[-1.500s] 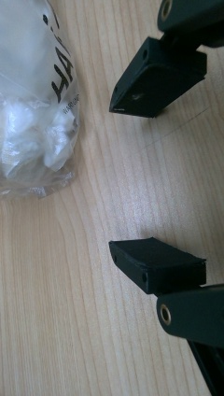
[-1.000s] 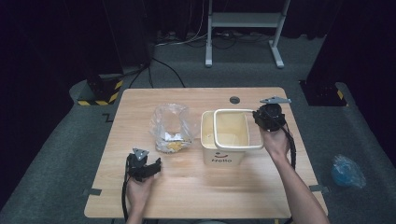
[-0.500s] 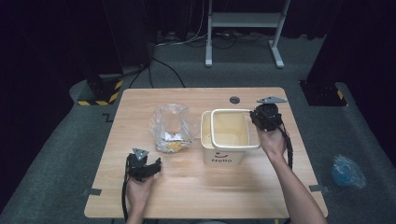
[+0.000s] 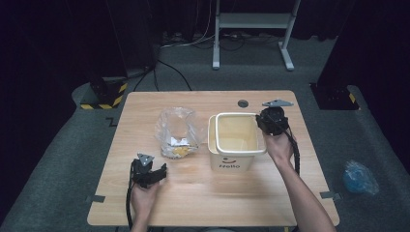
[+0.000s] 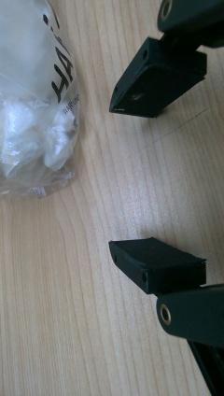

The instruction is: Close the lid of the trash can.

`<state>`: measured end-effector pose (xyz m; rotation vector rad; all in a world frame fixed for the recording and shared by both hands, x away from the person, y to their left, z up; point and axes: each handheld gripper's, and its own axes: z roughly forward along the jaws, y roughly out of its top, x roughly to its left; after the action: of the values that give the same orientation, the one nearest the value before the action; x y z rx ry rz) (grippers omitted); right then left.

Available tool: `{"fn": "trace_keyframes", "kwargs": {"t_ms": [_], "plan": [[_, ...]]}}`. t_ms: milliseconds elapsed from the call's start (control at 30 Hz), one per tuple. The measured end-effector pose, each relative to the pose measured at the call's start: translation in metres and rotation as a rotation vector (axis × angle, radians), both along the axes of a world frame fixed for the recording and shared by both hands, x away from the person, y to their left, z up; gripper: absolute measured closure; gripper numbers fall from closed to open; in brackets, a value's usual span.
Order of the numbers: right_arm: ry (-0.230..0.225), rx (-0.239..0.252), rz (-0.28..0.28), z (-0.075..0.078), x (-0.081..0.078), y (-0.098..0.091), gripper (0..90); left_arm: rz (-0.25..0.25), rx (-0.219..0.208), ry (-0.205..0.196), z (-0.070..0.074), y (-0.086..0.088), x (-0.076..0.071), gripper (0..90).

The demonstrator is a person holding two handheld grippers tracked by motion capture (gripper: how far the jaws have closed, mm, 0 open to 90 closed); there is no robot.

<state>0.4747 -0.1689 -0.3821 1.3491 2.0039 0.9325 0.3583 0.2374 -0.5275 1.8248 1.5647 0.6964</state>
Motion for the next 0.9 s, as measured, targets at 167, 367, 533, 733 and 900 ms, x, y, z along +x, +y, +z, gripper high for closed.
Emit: {"fn": "trace_keyframes", "kwargs": {"t_ms": [167,367,533,733,900], "plan": [[0.001,0.001,-0.004,-0.0006,0.0006,0.0022,79.5,0.0,0.0,0.0,0.0,0.0,0.0,28.3],[-0.002,0.0,-0.004,-0.0011,0.0008,0.0044,79.5,0.0,0.0,0.0,0.0,0.0,0.0,28.3],[0.0,0.001,-0.009,-0.001,0.0005,0.0064,79.4,0.0,0.0,0.0,0.0,0.0,0.0,28.3],[0.001,-0.002,-0.011,-0.001,0.0007,0.0085,79.4,0.0,0.0,0.0,0.0,0.0,0.0,28.3],[-0.001,-0.004,-0.014,-0.0011,0.0006,0.0097,79.4,0.0,0.001,0.0,0.0,0.0,0.0,28.3]]}}
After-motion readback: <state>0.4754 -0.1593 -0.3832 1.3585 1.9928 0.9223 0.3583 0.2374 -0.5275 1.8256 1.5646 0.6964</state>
